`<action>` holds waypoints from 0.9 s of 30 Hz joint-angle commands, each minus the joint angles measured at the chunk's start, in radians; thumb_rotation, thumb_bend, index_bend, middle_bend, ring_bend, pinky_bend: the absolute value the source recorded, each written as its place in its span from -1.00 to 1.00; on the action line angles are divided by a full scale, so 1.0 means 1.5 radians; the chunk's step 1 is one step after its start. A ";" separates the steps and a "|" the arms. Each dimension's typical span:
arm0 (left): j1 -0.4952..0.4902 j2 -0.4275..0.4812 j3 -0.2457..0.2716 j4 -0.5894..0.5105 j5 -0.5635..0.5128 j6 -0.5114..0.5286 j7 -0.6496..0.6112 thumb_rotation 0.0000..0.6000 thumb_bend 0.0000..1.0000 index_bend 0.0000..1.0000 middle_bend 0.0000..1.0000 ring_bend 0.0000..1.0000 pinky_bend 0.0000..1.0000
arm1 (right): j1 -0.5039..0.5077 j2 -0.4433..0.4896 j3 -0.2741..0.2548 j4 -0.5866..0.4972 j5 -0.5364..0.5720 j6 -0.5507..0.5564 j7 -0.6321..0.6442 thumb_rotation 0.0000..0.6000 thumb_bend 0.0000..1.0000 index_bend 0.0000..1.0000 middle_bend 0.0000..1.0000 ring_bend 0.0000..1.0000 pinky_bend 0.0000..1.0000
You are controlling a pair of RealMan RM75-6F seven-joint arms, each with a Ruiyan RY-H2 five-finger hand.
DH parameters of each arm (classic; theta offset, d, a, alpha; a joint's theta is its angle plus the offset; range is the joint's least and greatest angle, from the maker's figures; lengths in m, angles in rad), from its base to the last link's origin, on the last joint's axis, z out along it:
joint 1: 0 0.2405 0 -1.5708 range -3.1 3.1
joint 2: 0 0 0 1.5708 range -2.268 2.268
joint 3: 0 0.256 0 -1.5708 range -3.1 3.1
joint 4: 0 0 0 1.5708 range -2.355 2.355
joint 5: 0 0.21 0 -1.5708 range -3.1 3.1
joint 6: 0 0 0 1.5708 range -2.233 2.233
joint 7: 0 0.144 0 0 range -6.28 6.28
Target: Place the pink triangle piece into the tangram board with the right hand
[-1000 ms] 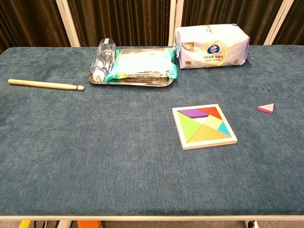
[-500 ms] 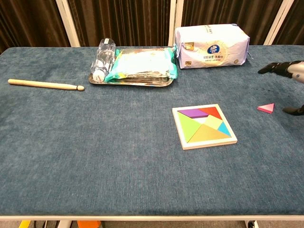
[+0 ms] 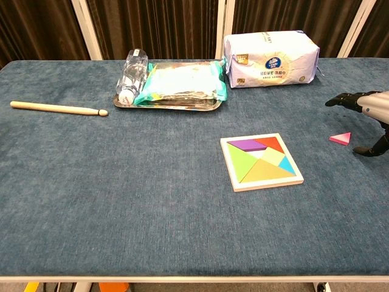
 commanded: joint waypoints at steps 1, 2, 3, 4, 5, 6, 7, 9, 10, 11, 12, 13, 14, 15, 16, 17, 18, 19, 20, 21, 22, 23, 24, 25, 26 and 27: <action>0.000 0.000 0.000 0.001 -0.001 -0.001 0.000 1.00 -1.00 -0.97 -1.00 -1.00 -1.00 | 0.004 -0.003 -0.001 0.004 0.003 -0.002 0.002 1.00 -0.54 -0.87 -1.00 -1.00 -1.00; 0.000 -0.001 0.000 0.001 -0.001 -0.001 0.000 1.00 -1.00 -0.97 -1.00 -1.00 -1.00 | 0.006 -0.004 -0.001 0.006 0.004 -0.003 0.002 1.00 -0.54 -0.84 -1.00 -1.00 -1.00; -0.001 -0.001 0.000 0.001 -0.001 -0.002 0.000 1.00 -1.00 -0.97 -1.00 -1.00 -1.00 | 0.008 -0.005 -0.001 0.008 0.005 -0.005 0.003 1.00 -0.54 -0.82 -1.00 -1.00 -1.00; -0.001 -0.001 0.000 0.001 -0.001 -0.002 -0.001 1.00 -1.00 -0.97 -1.00 -1.00 -1.00 | 0.010 -0.005 -0.001 0.010 0.006 -0.005 0.002 1.00 -0.54 -0.80 -1.00 -1.00 -1.00; -0.001 -0.001 0.000 0.001 -0.001 -0.003 -0.001 1.00 -1.00 -0.97 -1.00 -1.00 -1.00 | 0.011 -0.006 -0.001 0.012 0.007 -0.005 0.003 1.00 -0.54 -0.78 -1.00 -1.00 -1.00; -0.001 -0.001 0.001 0.001 -0.001 -0.003 -0.001 1.00 -1.00 -0.97 -1.00 -1.00 -1.00 | 0.013 -0.007 -0.001 0.014 0.008 -0.006 0.004 1.00 -0.54 -0.75 -1.00 -1.00 -1.00; -0.001 -0.002 0.001 0.002 -0.001 -0.003 -0.002 1.00 -1.00 -0.97 -1.00 -1.00 -1.00 | 0.015 -0.008 -0.001 0.016 0.009 -0.008 0.004 1.00 -0.54 -0.71 -1.00 -1.00 -1.00; -0.002 -0.002 0.000 0.002 -0.002 -0.004 -0.002 1.00 -1.00 -0.97 -1.00 -1.00 -1.00 | 0.018 -0.009 -0.002 0.018 0.012 -0.011 0.005 1.00 -0.54 -0.63 -1.00 -1.00 -1.00; -0.002 -0.002 0.000 0.003 -0.002 -0.004 -0.002 1.00 -1.00 -0.97 -1.00 -1.00 -1.00 | 0.020 -0.009 -0.002 0.020 0.014 -0.013 0.005 1.00 -0.54 -0.60 -1.00 -1.00 -1.00; -0.002 -0.002 0.000 0.003 -0.002 -0.004 -0.002 1.00 -1.00 -0.97 -1.00 -1.00 -1.00 | 0.021 -0.010 -0.002 0.021 0.015 -0.014 0.005 1.00 -0.54 -0.56 -1.00 -1.00 -1.00; -0.002 -0.002 0.000 0.003 -0.002 -0.005 -0.002 1.00 -1.00 -0.97 -1.00 -1.00 -1.00 | 0.023 -0.010 -0.002 0.022 0.017 -0.015 0.005 1.00 -0.54 -0.54 -1.00 -1.00 -1.00; -0.002 -0.002 0.000 0.004 -0.003 -0.005 -0.003 1.00 -1.00 -0.97 -1.00 -1.00 -1.00 | 0.023 -0.011 -0.003 0.022 0.018 -0.016 0.006 1.00 -0.54 -0.51 -1.00 -1.00 -1.00; -0.002 -0.002 0.000 0.004 -0.003 -0.005 -0.003 1.00 -1.00 -0.97 -1.00 -1.00 -1.00 | 0.024 -0.011 -0.003 0.023 0.019 -0.016 0.006 1.00 -0.54 -0.48 -1.00 -1.00 -1.00; -0.002 -0.002 0.000 0.004 -0.003 -0.004 -0.003 1.00 -1.00 -0.97 -1.00 -1.00 -1.00 | 0.025 -0.011 -0.004 0.023 0.020 -0.016 0.006 1.00 -0.54 -0.46 -1.00 -1.00 -1.00; -0.001 -0.002 0.001 0.004 -0.003 -0.004 -0.004 1.00 -1.00 -0.97 -1.00 -1.00 -1.00 | 0.026 -0.012 -0.004 0.023 0.021 -0.016 0.006 1.00 -0.54 -0.43 -1.00 -1.00 -1.00; -0.001 -0.002 0.001 0.004 -0.003 -0.004 -0.004 1.00 -1.00 -0.97 -1.00 -1.00 -1.00 | 0.026 -0.012 -0.005 0.024 0.022 -0.015 0.006 1.00 -0.54 -0.40 -1.00 -1.00 -1.00; -0.001 -0.002 0.001 0.005 -0.003 -0.004 -0.005 1.00 -1.00 -0.97 -1.00 -1.00 -1.00 | 0.026 -0.012 -0.006 0.024 0.022 -0.014 0.005 1.00 -0.54 -0.38 -1.00 -1.00 -1.00; -0.001 -0.002 0.001 0.005 -0.003 -0.004 -0.005 1.00 -1.00 -0.97 -1.00 -1.00 -1.00 | 0.027 -0.012 -0.006 0.024 0.023 -0.013 0.005 1.00 -0.54 -0.34 -1.00 -1.00 -1.00; -0.001 -0.002 0.001 0.006 -0.003 -0.003 -0.005 1.00 -1.00 -0.97 -1.00 -1.00 -1.00 | 0.027 -0.013 -0.007 0.024 0.024 -0.012 0.004 1.00 -0.54 -0.30 -1.00 -1.00 -1.00; -0.001 -0.003 0.001 0.007 -0.003 -0.003 -0.006 1.00 -1.00 -0.97 -1.00 -1.00 -1.00 | 0.027 -0.013 -0.007 0.025 0.026 -0.011 0.003 1.00 -0.53 -0.28 -1.00 -1.00 -1.00; -0.001 -0.004 0.001 0.007 -0.003 -0.004 -0.006 1.00 -1.00 -0.97 -1.00 -1.00 -1.00 | 0.028 -0.014 -0.007 0.025 0.027 -0.011 0.003 1.00 -0.53 -0.26 -1.00 -1.00 -1.00; -0.001 -0.004 0.001 0.008 -0.004 -0.004 -0.006 1.00 -1.00 -0.97 -1.00 -1.00 -1.00 | 0.028 -0.014 -0.008 0.025 0.029 -0.011 0.002 1.00 -0.53 -0.24 -1.00 -1.00 -1.00; -0.001 -0.005 0.001 0.008 -0.004 -0.004 -0.006 1.00 -1.00 -0.97 -1.00 -1.00 -1.00 | 0.029 -0.014 -0.008 0.025 0.030 -0.011 0.002 1.00 -0.53 -0.22 -1.00 -1.00 -1.00; -0.001 -0.005 0.002 0.008 -0.004 -0.005 -0.006 1.00 -1.00 -0.97 -1.00 -1.00 -1.00 | 0.029 -0.014 -0.008 0.026 0.031 -0.010 0.001 1.00 -0.53 -0.21 -1.00 -1.00 -1.00; -0.001 -0.004 0.002 0.008 -0.004 -0.005 -0.006 1.00 -1.00 -0.97 -1.00 -1.00 -1.00 | 0.030 -0.014 -0.008 0.026 0.032 -0.010 0.001 1.00 -0.53 -0.21 -1.00 -1.00 -1.00; -0.001 -0.004 0.002 0.008 -0.004 -0.005 -0.006 1.00 -1.00 -0.97 -1.00 -1.00 -1.00 | 0.030 -0.014 -0.008 0.026 0.033 -0.009 0.002 1.00 -0.53 -0.20 -1.00 -1.00 -1.00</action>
